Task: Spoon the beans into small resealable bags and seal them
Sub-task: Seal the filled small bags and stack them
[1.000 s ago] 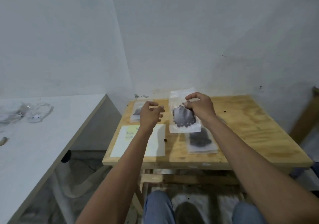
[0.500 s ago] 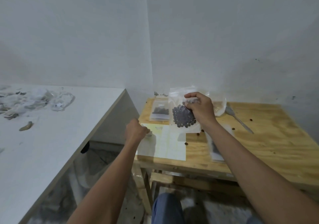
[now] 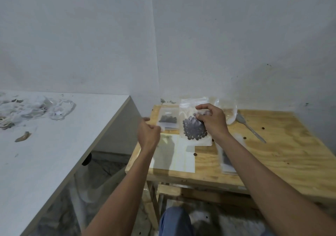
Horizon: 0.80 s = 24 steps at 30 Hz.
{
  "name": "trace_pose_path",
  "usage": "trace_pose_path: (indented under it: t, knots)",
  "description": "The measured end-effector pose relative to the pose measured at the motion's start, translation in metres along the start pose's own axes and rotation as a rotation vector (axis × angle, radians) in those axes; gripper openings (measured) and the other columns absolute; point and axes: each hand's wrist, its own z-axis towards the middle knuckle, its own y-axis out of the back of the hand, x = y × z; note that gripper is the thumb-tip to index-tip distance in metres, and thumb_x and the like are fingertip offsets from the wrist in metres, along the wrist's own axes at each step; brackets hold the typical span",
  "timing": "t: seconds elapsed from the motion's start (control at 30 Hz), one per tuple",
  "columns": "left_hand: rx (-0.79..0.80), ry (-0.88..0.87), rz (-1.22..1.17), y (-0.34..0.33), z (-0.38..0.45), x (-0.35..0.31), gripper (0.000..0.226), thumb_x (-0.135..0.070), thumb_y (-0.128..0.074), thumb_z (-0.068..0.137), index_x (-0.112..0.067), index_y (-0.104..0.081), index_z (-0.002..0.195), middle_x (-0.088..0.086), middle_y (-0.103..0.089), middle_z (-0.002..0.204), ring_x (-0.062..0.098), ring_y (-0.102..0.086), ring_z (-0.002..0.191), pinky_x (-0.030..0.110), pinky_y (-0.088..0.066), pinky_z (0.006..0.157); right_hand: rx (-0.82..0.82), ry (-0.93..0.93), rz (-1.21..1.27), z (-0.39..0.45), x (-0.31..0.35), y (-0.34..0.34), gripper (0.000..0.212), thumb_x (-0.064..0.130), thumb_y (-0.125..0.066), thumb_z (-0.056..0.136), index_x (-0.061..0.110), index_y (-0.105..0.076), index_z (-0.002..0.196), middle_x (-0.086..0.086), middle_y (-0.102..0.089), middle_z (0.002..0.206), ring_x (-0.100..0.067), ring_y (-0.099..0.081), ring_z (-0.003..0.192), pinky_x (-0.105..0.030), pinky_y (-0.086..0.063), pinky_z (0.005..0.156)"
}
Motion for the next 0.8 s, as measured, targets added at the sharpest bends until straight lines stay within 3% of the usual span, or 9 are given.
trace_pose_path:
  t: [0.1, 0.2, 0.27, 0.37, 0.5, 0.57, 0.7, 0.8]
  knots:
    - [0.075, -0.093, -0.433, -0.010, -0.024, -0.034, 0.044, 0.000, -0.073, 0.084, -0.013, -0.053, 0.121, 0.009, -0.070, 0.079, 0.011, -0.069, 0.075, 0.009, -0.048, 0.061, 0.012, -0.042, 0.013, 0.000, -0.004, -0.002, 0.019, 0.011, -0.077, 0.087, 0.027, -0.074, 0.096, 0.010, -0.070, 0.100, -0.010, -0.063, 0.093, -0.026, -0.050, 0.075]
    - [0.139, -0.101, -0.583, -0.031, -0.045, -0.060, 0.044, 0.002, -0.074, 0.083, -0.012, -0.053, 0.119, 0.006, -0.066, 0.072, 0.009, -0.066, 0.068, 0.009, -0.049, 0.066, 0.033, -0.032, 0.056, -0.003, -0.002, -0.003, 0.013, 0.020, -0.074, 0.088, 0.031, -0.075, 0.095, 0.008, -0.073, 0.101, -0.015, -0.068, 0.095, -0.033, -0.054, 0.083]
    - [0.140, -0.096, -0.594, -0.043, -0.056, -0.070, 0.042, -0.001, -0.072, 0.084, -0.014, -0.054, 0.118, 0.000, -0.066, 0.070, 0.005, -0.064, 0.065, 0.011, -0.048, 0.066, 0.046, -0.027, 0.130, -0.007, 0.004, 0.000, 0.008, 0.028, -0.075, 0.089, 0.028, -0.076, 0.097, 0.004, -0.075, 0.102, -0.016, -0.072, 0.095, -0.035, -0.059, 0.087]
    - [0.046, -0.064, -0.582, -0.053, -0.067, -0.078, 0.038, -0.006, -0.072, 0.084, -0.019, -0.054, 0.114, 0.000, -0.070, 0.081, 0.006, -0.068, 0.076, 0.016, -0.046, 0.071, 0.073, -0.012, 0.168, -0.012, 0.009, 0.006, 0.022, 0.031, -0.081, 0.085, 0.025, -0.074, 0.104, -0.008, -0.075, 0.098, -0.019, -0.075, 0.089, -0.033, -0.063, 0.082]
    - [0.009, -0.069, -0.541, -0.058, -0.073, -0.082, 0.038, -0.007, -0.074, 0.080, -0.023, -0.056, 0.109, -0.001, -0.072, 0.082, 0.014, -0.070, 0.087, 0.034, -0.054, 0.087, 0.041, -0.005, 0.150, -0.010, 0.008, 0.013, 0.023, 0.020, -0.084, 0.083, 0.025, -0.074, 0.103, -0.005, -0.074, 0.101, -0.017, -0.071, 0.097, -0.033, -0.061, 0.085]
    - [0.030, -0.094, -0.513, -0.059, -0.073, -0.080, 0.038, -0.005, -0.074, 0.080, -0.024, -0.057, 0.107, 0.001, -0.070, 0.083, 0.017, -0.069, 0.085, 0.041, -0.056, 0.087, 0.016, 0.002, 0.127, -0.009, 0.006, 0.014, 0.022, 0.013, -0.082, 0.082, 0.027, -0.075, 0.098, -0.014, -0.072, 0.101, -0.017, -0.068, 0.090, -0.036, -0.062, 0.084]
    - [0.027, -0.167, -0.403, -0.060, -0.072, -0.075, 0.030, -0.011, -0.078, 0.081, -0.026, -0.064, 0.102, -0.004, -0.055, 0.103, 0.009, -0.058, 0.093, 0.028, -0.051, 0.084, 0.003, 0.018, 0.114, -0.010, 0.006, 0.017, 0.021, 0.013, -0.080, 0.082, 0.030, -0.076, 0.093, -0.025, -0.070, 0.103, -0.018, -0.065, 0.079, -0.035, -0.061, 0.078]
    - [0.149, -0.137, -0.451, -0.056, -0.066, -0.074, 0.020, -0.013, -0.076, 0.085, -0.026, -0.074, 0.100, -0.008, -0.064, 0.106, 0.011, -0.063, 0.095, 0.031, -0.056, 0.085, -0.001, 0.038, 0.113, -0.010, 0.006, 0.018, 0.020, 0.014, -0.079, 0.084, 0.030, -0.076, 0.096, -0.024, -0.069, 0.104, -0.007, -0.064, 0.073, -0.025, -0.059, 0.072]
